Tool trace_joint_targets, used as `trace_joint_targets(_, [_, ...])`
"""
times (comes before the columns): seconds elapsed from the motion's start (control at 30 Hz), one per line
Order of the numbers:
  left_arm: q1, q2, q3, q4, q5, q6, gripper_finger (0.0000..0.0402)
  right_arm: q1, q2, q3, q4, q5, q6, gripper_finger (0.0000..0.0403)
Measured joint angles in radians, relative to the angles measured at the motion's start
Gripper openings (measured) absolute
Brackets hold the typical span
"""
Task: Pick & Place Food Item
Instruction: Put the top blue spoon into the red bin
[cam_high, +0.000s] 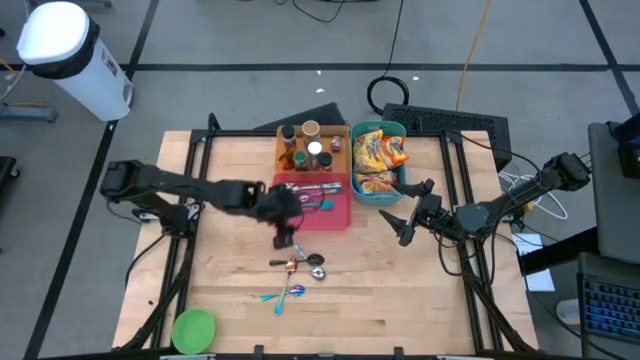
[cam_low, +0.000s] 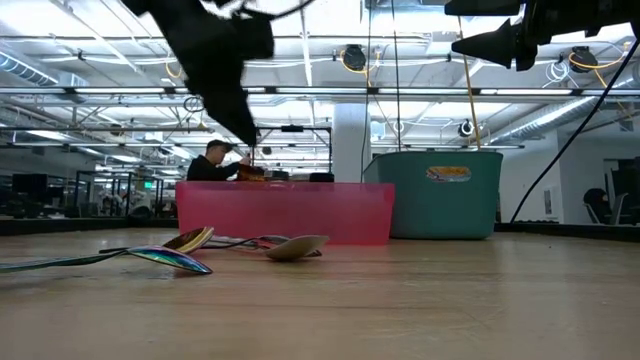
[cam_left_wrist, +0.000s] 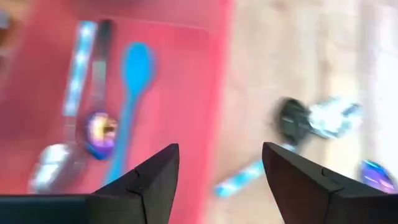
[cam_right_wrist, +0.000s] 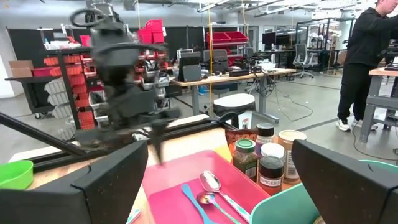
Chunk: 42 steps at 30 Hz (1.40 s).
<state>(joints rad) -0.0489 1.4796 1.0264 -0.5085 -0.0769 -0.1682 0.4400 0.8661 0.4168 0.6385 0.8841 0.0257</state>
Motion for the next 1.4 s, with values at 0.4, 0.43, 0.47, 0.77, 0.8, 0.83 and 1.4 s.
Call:
trace_joint_targets(0.4, [-0.388,0.056,0.000,0.009,-0.093,-0.368,0.0239,0.000,0.000,0.000,0.000,0.000,0.015,0.0391])
trace_joint_targets(0.43, [-0.407,0.069,0.000,0.009,-0.126,-0.388,0.0239,0.000,0.000,0.000,-0.001,0.000,0.015,0.0391])
trace_joint_targets(0.47, [-0.421,0.085,0.000,0.006,-0.158,-0.393,0.0239,0.000,0.000,0.000,0.000,0.000,0.015,0.0391])
trace_joint_targets(0.77, [-0.416,0.196,-0.001,0.004,-0.317,-0.394,0.0239,0.000,0.000,0.000,-0.001,0.000,0.015,0.0391])
trace_joint_targets(0.8, [-0.409,0.207,-0.001,0.006,-0.308,-0.395,0.0239,0.000,0.000,0.000,-0.002,0.000,0.015,0.0391])
trace_joint_targets(0.83, [-0.403,0.219,-0.001,0.006,-0.294,-0.395,0.0239,0.000,0.000,0.000,-0.002,0.000,0.015,0.0391])
trace_joint_targets(1.4, [-0.377,0.330,-0.001,0.091,-0.189,-0.335,0.0239,0.000,0.000,0.000,-0.016,0.000,0.034,0.0391])
